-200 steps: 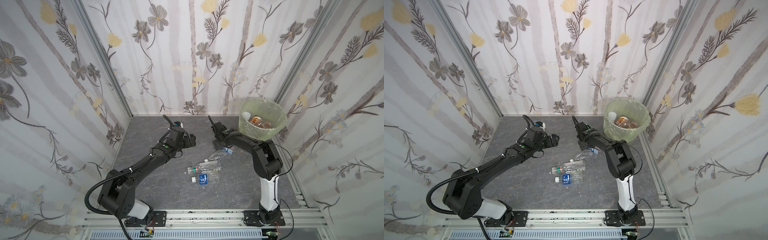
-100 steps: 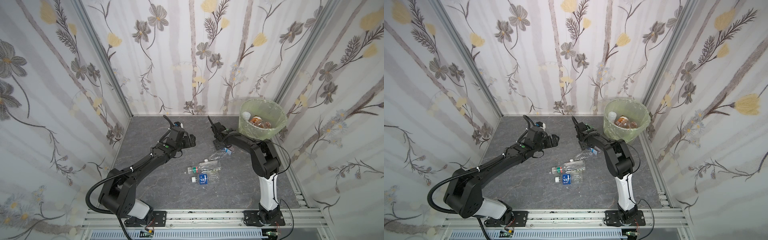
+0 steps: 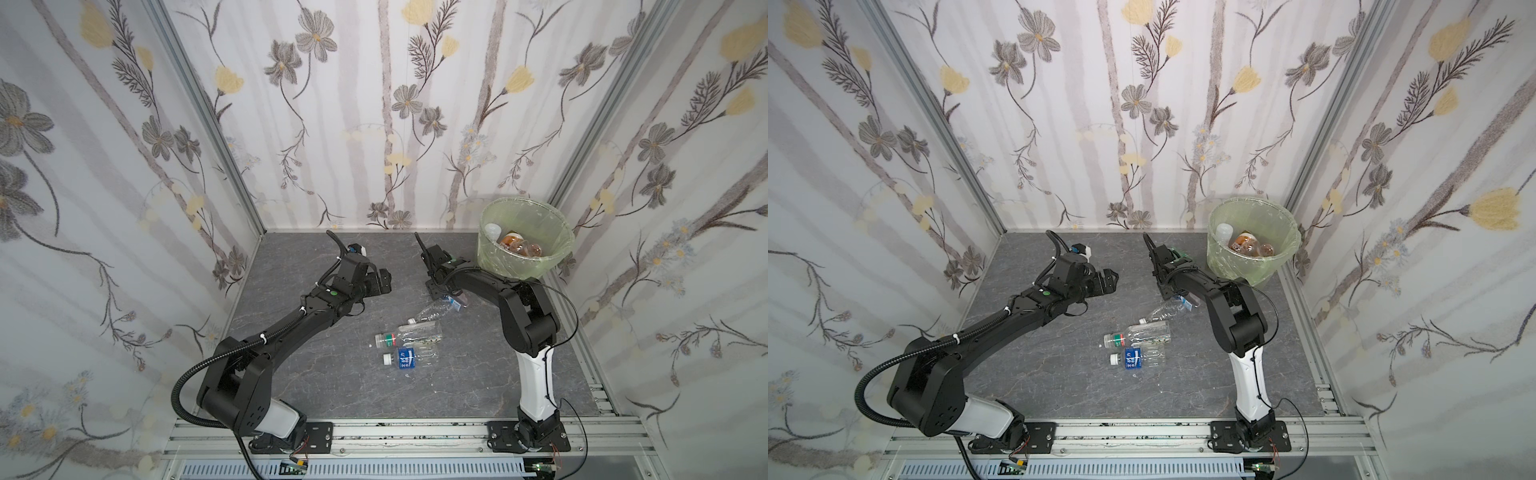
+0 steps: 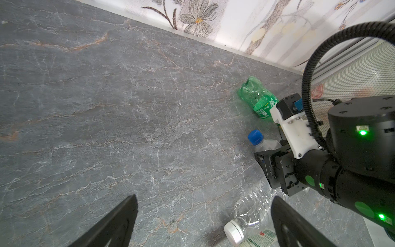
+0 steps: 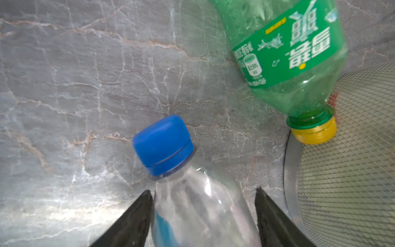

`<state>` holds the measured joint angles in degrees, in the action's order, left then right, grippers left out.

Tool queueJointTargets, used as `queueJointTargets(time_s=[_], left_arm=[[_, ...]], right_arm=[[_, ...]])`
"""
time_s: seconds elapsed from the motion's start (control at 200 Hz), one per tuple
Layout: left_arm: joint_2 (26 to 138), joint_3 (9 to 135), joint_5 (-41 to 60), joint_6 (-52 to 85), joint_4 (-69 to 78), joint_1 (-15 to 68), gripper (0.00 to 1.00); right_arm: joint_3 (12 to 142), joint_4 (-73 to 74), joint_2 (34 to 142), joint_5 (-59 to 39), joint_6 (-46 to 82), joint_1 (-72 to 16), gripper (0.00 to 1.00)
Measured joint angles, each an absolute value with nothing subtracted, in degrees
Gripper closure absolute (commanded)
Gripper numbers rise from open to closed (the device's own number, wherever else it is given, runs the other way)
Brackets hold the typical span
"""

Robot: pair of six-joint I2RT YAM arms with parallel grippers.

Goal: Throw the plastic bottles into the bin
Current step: 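Close the right gripper around the blue-capped clear bottle near the bin, then lift the blue-capped bottle over the bin while the left reaches toward the green bottle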

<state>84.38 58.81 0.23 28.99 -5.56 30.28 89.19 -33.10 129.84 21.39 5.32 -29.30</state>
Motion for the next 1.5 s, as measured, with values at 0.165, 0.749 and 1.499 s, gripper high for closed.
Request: queueJointTargets(time_s=[0.165, 0.749, 1.499], left_arm=[[84.38, 58.81, 0.27, 29.15, -5.56, 30.26, 0.0], [85.03, 59.13, 6.83, 29.58, -5.54, 30.28, 0.0], [85.01, 58.92, 13.54, 29.58, -4.32, 30.55, 0.0]], right_arm=[[89.14, -32.88, 130.13, 21.3, 5.32, -29.15, 0.29], [89.12, -33.17, 130.04, 20.95, 5.28, -28.47, 0.38], [89.3, -33.19, 127.7, 21.37, 5.32, -28.34, 0.48]])
